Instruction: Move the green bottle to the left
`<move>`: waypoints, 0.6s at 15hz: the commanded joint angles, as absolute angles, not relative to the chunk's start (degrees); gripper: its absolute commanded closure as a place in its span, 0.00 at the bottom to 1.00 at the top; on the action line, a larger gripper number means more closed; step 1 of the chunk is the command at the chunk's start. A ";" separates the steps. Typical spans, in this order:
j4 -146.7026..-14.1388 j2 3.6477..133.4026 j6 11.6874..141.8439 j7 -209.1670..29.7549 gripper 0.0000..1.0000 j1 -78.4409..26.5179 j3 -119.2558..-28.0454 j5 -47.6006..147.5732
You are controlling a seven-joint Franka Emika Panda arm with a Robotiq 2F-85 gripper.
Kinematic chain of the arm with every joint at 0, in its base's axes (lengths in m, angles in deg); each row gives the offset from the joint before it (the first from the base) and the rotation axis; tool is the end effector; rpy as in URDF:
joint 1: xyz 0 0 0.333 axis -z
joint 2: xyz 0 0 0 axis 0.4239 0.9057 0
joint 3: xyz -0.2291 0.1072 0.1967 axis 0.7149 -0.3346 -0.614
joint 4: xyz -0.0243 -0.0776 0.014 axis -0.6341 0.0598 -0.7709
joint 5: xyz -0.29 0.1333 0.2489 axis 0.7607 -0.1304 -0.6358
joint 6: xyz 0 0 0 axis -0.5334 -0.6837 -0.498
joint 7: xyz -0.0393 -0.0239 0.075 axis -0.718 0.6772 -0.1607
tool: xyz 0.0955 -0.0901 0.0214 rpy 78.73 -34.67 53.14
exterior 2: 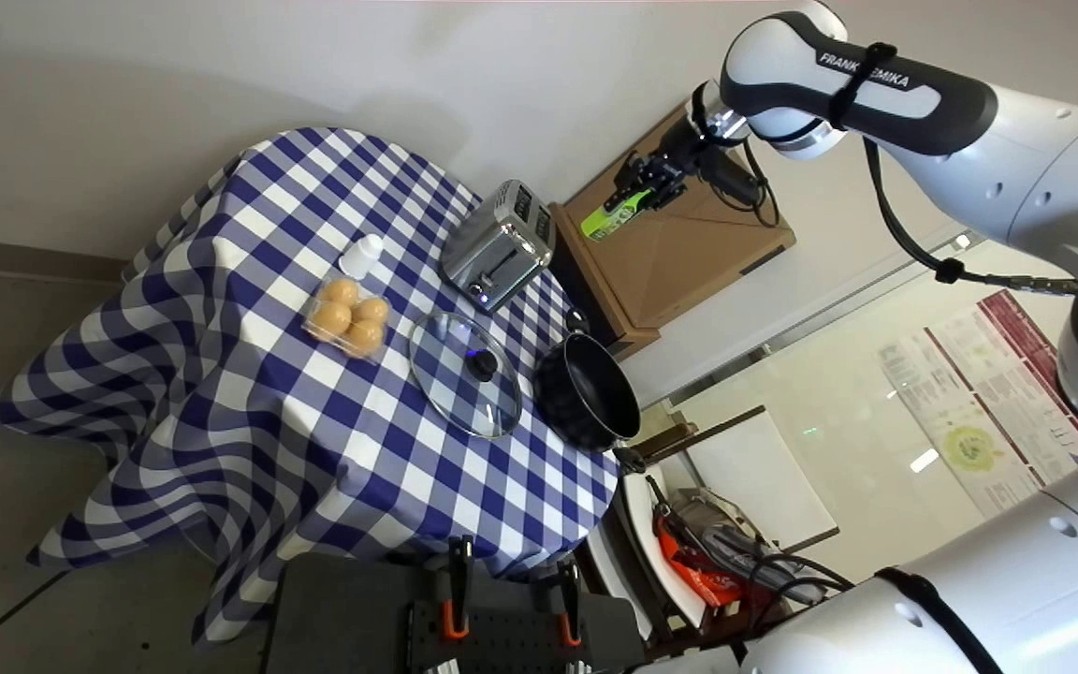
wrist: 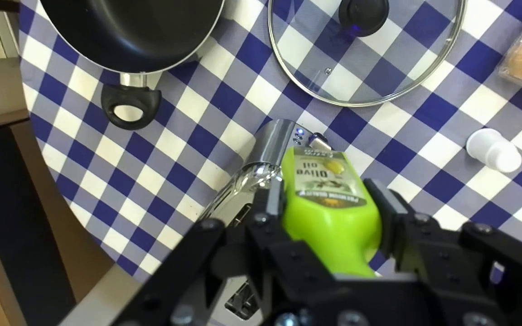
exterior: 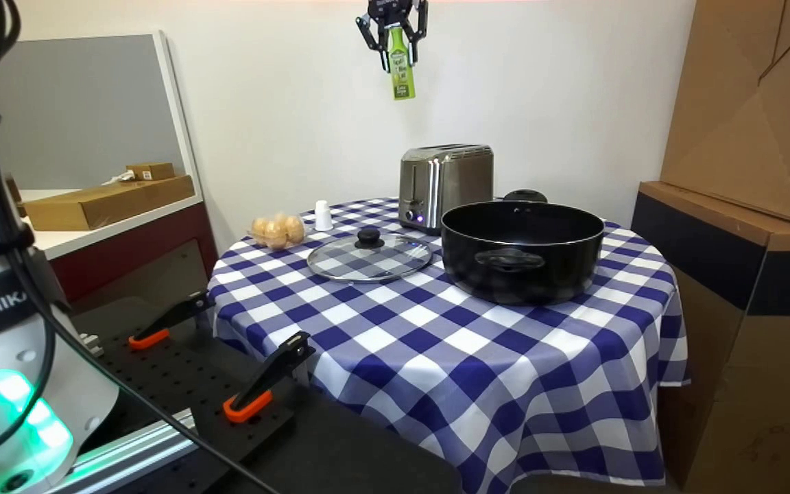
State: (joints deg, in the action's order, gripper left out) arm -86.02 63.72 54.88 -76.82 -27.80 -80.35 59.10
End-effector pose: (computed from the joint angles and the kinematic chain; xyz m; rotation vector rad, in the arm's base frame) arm 0.6406 0.0409 0.4480 2.9165 0.4632 0.0716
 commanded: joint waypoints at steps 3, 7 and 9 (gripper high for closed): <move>-89.14 64.89 55.07 -73.65 0.79 -30.60 -81.84 65.66; -95.26 63.93 58.64 -73.57 0.79 -32.07 -82.61 71.00; -97.42 63.95 61.27 -74.02 0.79 -32.50 -83.00 72.52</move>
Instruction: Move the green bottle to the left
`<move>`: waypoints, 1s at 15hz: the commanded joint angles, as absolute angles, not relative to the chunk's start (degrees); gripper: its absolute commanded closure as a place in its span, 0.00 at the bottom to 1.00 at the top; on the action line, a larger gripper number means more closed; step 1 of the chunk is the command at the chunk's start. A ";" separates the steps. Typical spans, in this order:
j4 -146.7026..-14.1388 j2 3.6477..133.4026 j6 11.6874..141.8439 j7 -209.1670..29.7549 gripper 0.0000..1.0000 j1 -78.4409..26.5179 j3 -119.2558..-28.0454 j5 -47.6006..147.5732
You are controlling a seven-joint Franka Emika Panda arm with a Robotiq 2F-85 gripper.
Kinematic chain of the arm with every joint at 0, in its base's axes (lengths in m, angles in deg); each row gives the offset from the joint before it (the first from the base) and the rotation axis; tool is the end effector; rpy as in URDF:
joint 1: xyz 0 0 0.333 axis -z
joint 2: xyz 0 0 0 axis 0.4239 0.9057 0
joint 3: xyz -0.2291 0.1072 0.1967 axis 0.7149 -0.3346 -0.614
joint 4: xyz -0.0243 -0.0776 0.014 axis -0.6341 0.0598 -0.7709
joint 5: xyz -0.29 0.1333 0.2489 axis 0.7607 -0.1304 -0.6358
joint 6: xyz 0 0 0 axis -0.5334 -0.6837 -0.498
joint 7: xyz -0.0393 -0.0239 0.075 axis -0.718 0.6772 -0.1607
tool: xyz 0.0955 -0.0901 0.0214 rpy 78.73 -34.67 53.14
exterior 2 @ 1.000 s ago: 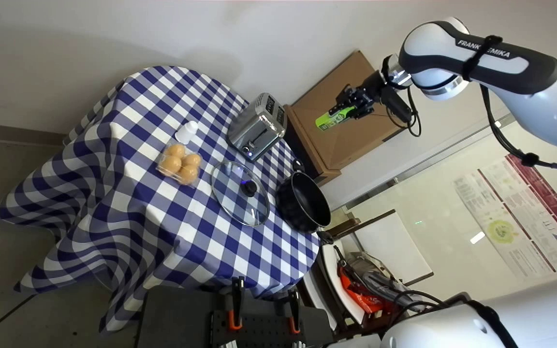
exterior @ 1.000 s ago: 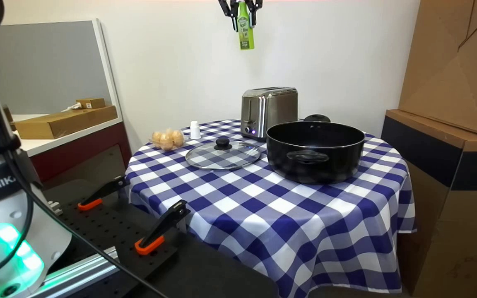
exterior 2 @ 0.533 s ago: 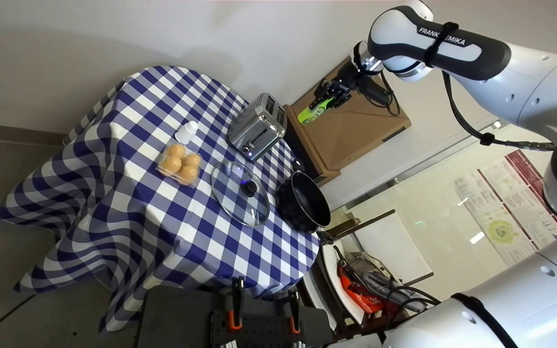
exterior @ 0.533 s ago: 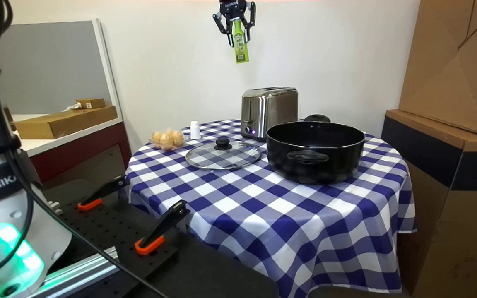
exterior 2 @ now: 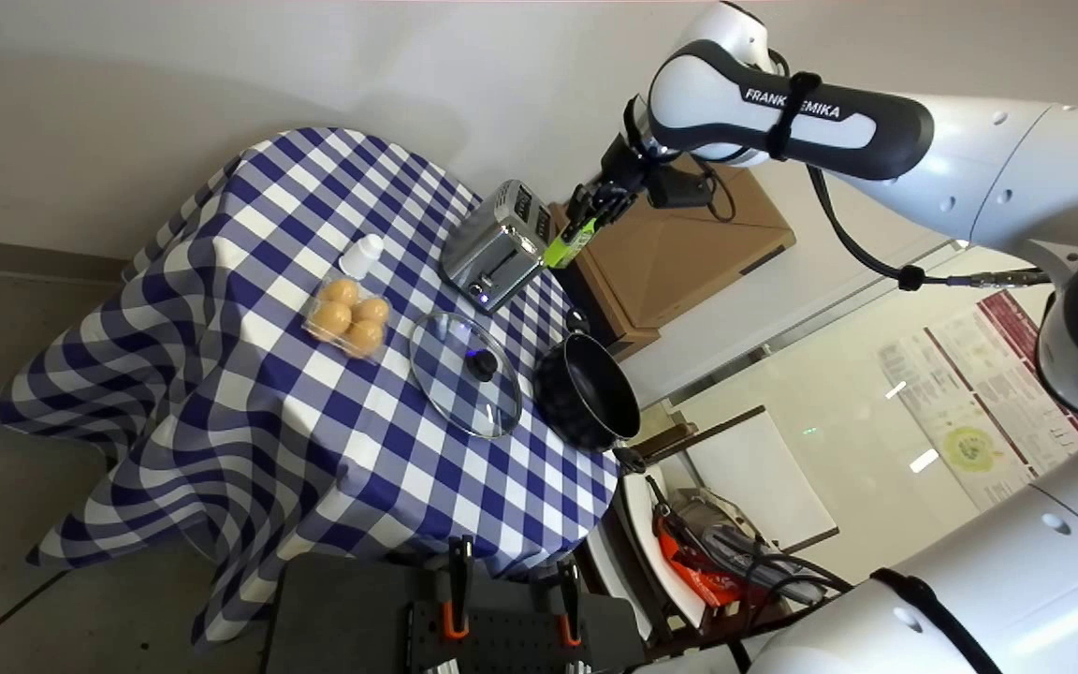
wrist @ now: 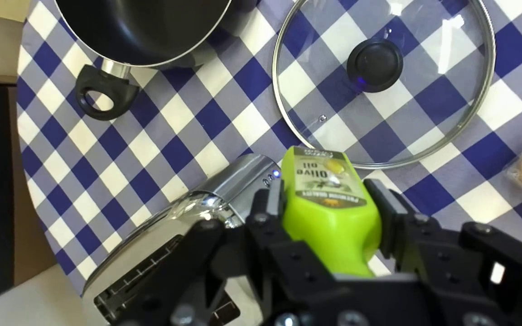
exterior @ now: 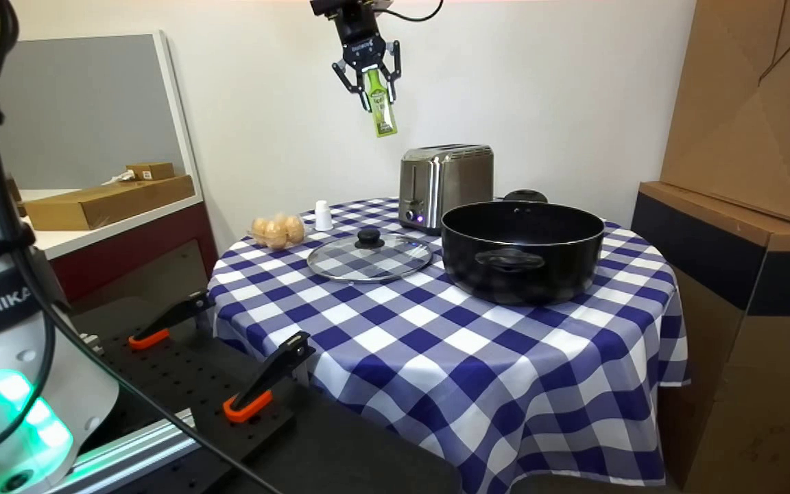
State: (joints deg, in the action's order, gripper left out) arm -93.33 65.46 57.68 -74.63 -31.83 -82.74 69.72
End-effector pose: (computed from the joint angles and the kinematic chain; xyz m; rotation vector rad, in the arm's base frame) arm 0.6181 0.0953 0.3752 2.6956 0.7901 -0.0697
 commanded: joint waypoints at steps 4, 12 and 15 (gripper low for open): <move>-98.48 64.38 63.04 -73.18 0.79 -32.41 -83.65 70.39; -97.44 65.47 62.18 -74.59 0.54 -32.73 -83.50 71.09; -96.29 66.80 64.37 -75.56 0.79 -33.07 -83.90 70.59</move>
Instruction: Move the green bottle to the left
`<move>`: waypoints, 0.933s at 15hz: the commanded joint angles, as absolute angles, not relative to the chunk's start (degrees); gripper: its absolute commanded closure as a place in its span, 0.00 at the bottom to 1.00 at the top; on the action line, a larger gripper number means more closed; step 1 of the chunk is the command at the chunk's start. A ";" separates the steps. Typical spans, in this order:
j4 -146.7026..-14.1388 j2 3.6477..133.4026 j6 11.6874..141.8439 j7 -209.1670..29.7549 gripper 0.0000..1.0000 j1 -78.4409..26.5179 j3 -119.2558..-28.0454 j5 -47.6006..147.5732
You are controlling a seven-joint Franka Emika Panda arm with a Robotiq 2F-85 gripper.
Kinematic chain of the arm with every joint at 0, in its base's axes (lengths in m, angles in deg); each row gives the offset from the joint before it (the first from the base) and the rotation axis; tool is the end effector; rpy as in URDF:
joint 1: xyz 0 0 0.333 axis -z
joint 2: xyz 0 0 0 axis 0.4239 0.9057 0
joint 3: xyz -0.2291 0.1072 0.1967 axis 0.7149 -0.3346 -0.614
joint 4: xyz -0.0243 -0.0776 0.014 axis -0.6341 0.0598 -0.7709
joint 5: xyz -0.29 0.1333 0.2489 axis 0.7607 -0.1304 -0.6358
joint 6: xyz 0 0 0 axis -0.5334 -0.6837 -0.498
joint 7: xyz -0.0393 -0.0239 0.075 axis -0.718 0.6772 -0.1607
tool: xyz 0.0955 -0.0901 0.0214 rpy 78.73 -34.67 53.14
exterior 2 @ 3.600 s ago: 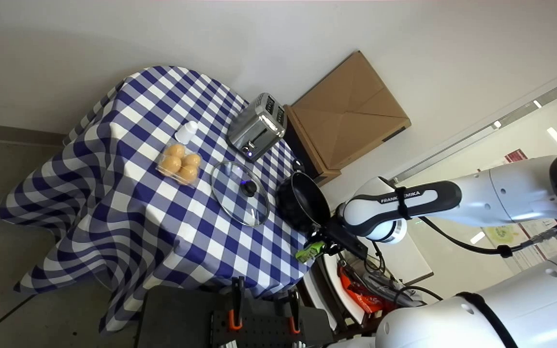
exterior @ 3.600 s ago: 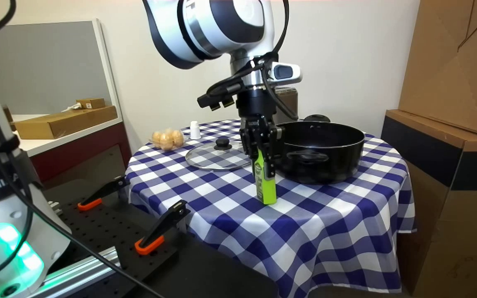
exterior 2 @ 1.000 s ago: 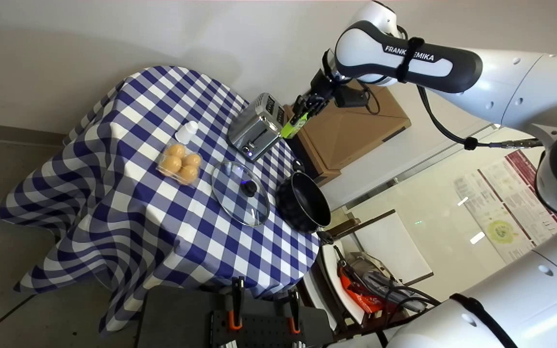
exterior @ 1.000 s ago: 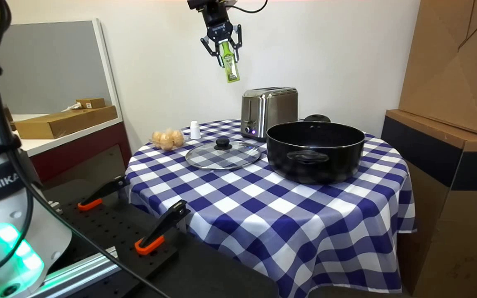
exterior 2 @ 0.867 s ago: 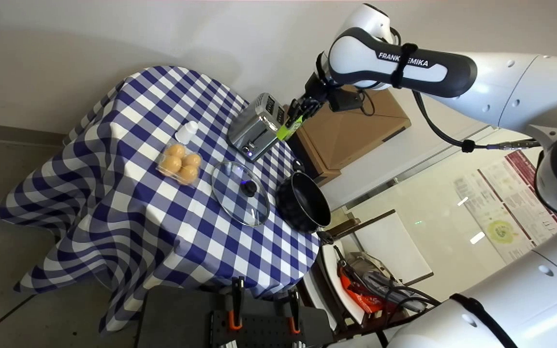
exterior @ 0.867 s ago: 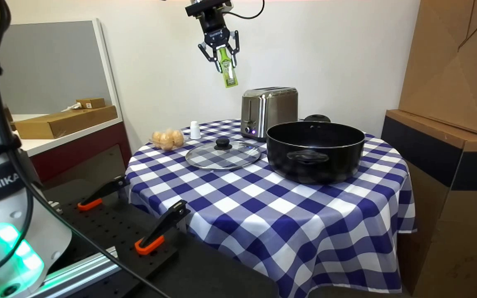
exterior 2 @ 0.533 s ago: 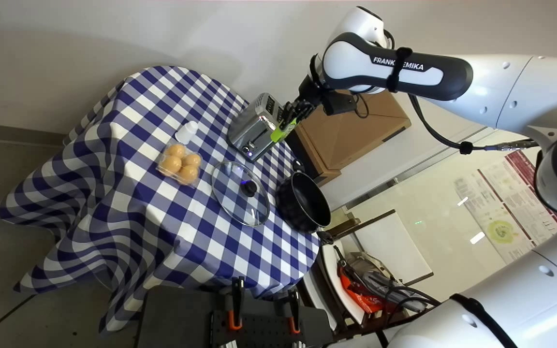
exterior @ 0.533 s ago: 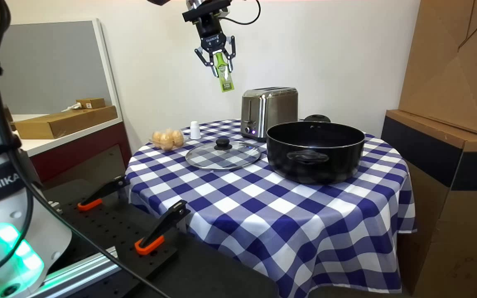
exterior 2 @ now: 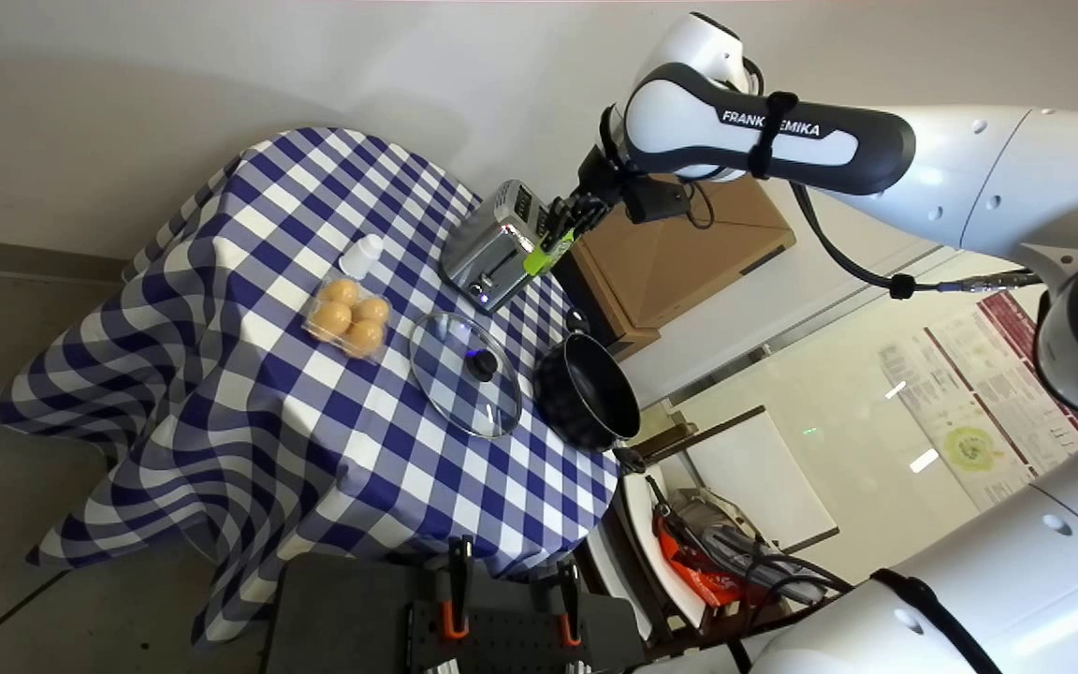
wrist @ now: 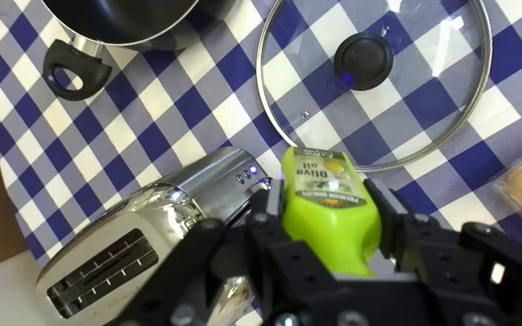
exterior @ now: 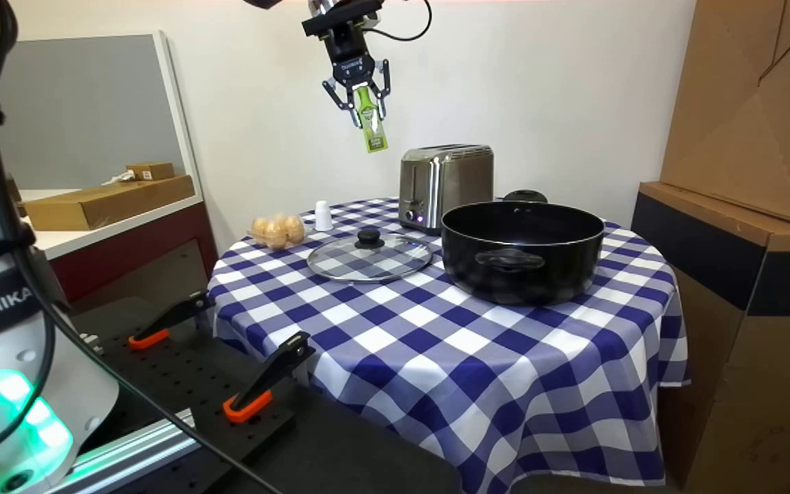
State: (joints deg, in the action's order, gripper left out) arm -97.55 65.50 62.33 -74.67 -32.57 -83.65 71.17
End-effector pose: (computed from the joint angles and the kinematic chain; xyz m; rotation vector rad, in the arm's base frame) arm 0.6063 0.1140 0.3470 2.6646 0.8805 -0.0514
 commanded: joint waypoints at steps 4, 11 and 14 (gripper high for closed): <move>-93.78 70.26 75.22 -83.99 0.79 -35.23 -83.37 74.14; -85.54 79.60 76.85 -86.98 0.79 -38.56 -82.40 73.38; -82.70 83.01 75.70 -85.94 0.79 -38.81 -82.36 71.84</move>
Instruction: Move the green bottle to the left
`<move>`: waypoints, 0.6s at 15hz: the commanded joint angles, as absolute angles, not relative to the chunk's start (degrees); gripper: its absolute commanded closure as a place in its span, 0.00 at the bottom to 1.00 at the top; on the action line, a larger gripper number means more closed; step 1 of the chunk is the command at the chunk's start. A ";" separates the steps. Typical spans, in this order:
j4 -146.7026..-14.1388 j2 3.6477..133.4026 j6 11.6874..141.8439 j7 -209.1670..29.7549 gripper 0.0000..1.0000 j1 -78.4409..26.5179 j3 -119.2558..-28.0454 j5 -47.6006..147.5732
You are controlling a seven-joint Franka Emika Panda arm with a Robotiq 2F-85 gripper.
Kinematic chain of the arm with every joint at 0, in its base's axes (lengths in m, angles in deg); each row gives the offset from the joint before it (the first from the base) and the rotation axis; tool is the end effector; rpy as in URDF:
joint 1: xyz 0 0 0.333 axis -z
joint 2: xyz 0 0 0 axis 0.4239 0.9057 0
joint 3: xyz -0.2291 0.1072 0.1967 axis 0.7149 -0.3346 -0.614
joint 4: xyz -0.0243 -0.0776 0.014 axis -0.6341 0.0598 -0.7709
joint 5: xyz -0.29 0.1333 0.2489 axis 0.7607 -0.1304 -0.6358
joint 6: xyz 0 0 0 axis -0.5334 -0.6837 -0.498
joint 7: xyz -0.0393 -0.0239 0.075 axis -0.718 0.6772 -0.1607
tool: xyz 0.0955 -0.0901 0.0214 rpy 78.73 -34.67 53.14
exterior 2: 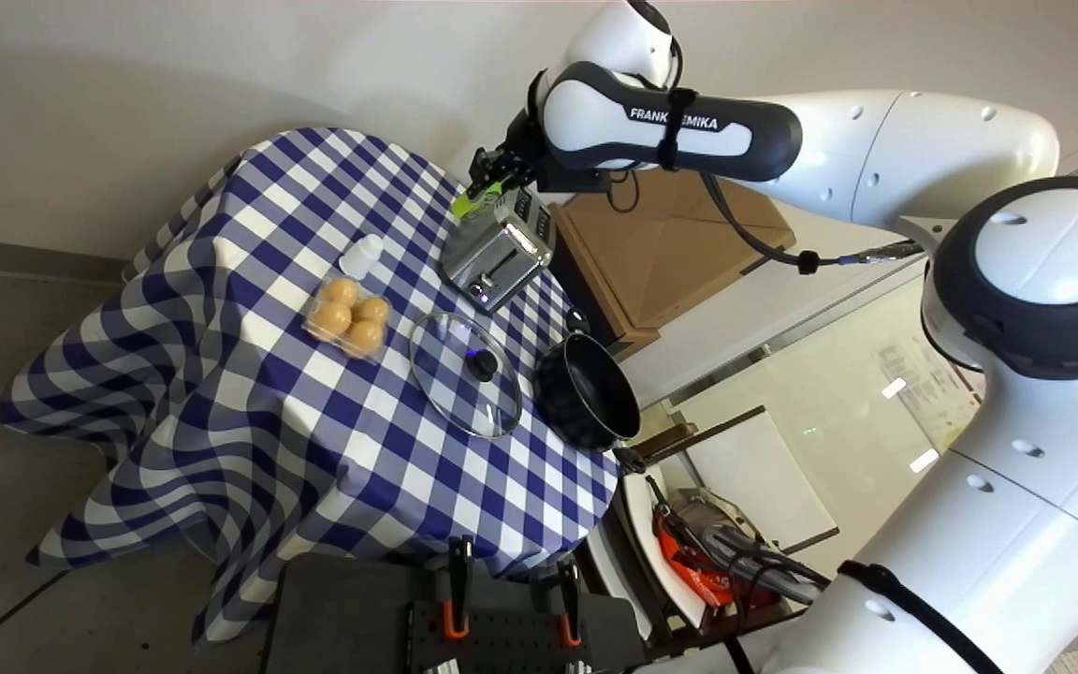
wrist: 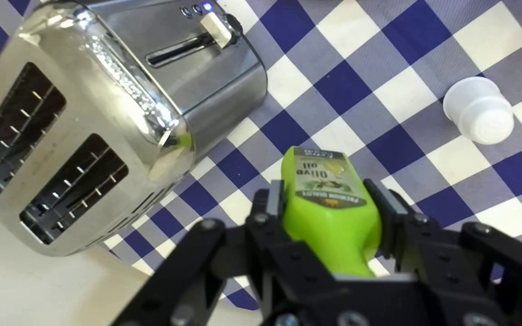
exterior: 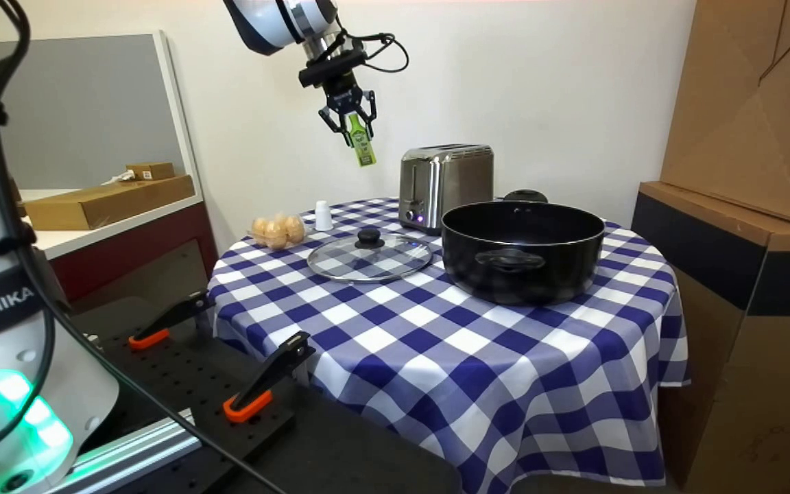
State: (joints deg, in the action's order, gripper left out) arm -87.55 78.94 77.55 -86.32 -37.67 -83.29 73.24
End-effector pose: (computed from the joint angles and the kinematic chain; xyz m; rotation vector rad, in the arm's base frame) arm 0.6663 0.1996 0.2983 2.7347 0.8241 0.3003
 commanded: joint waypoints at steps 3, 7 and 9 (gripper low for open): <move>-80.52 86.00 75.12 -84.63 0.79 -38.77 -82.69 70.48; -78.66 88.83 73.95 -83.07 0.79 -39.57 -83.21 69.34; -78.49 89.69 73.51 -82.90 0.79 -40.60 -83.24 69.72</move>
State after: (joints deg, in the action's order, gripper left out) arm -81.47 87.50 75.83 -84.90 -38.93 -83.45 70.87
